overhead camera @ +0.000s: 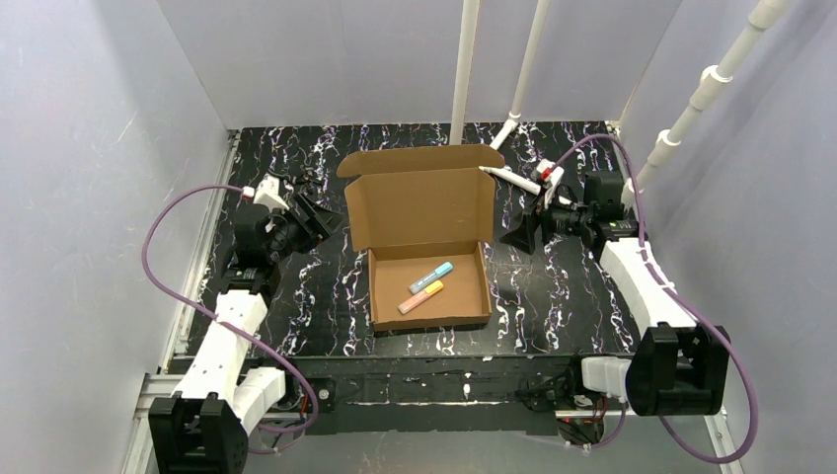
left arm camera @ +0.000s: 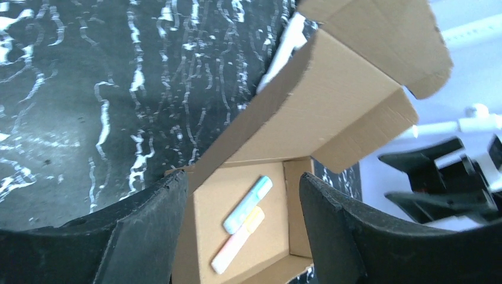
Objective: Fold the paper box
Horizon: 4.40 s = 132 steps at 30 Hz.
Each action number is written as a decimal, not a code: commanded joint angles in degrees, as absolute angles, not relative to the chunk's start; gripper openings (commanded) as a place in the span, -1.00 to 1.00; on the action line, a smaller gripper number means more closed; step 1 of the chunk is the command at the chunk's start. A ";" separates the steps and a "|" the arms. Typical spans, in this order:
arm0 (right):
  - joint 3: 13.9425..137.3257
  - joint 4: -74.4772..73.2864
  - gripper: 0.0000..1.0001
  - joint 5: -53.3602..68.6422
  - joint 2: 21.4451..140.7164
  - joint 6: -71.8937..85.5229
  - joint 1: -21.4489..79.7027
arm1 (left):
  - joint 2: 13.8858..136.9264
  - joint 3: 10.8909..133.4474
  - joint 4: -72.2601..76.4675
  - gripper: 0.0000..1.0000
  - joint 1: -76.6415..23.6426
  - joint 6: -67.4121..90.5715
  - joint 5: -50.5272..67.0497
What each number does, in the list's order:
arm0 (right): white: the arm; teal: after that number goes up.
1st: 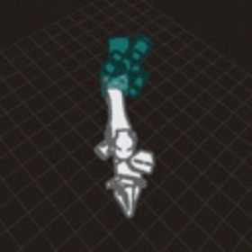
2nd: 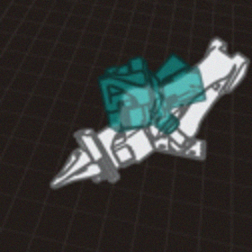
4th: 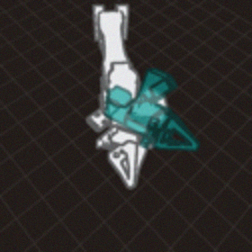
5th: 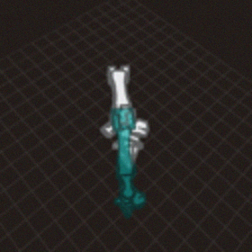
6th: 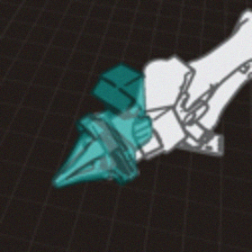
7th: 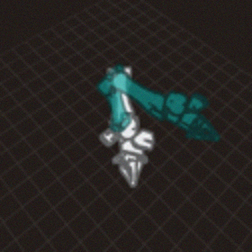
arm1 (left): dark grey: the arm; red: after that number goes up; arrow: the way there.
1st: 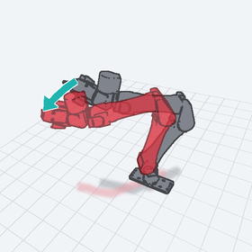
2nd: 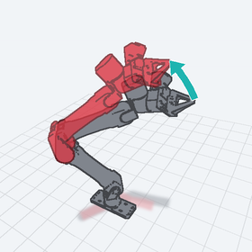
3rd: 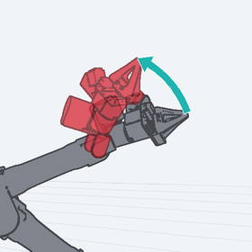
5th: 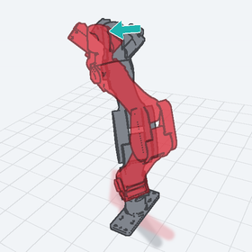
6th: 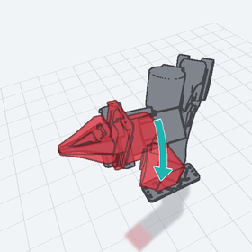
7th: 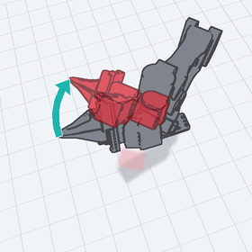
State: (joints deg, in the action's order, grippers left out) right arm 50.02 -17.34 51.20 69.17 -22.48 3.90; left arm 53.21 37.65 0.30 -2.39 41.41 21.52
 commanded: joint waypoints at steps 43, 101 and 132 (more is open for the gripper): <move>52.37 5.27 -0.97 33.73 71.99 -5.93 12.72 | 61.45 38.05 10.37 -0.57 -10.99 40.25 38.02; 46.79 1.07 -0.97 49.83 66.01 -14.73 4.13 | 24.65 28.01 -9.83 0.57 -8.44 33.89 9.19; 45.18 3.38 -0.97 53.26 65.93 -12.54 4.11 | 63.64 31.28 19.88 -0.25 -15.18 38.13 31.48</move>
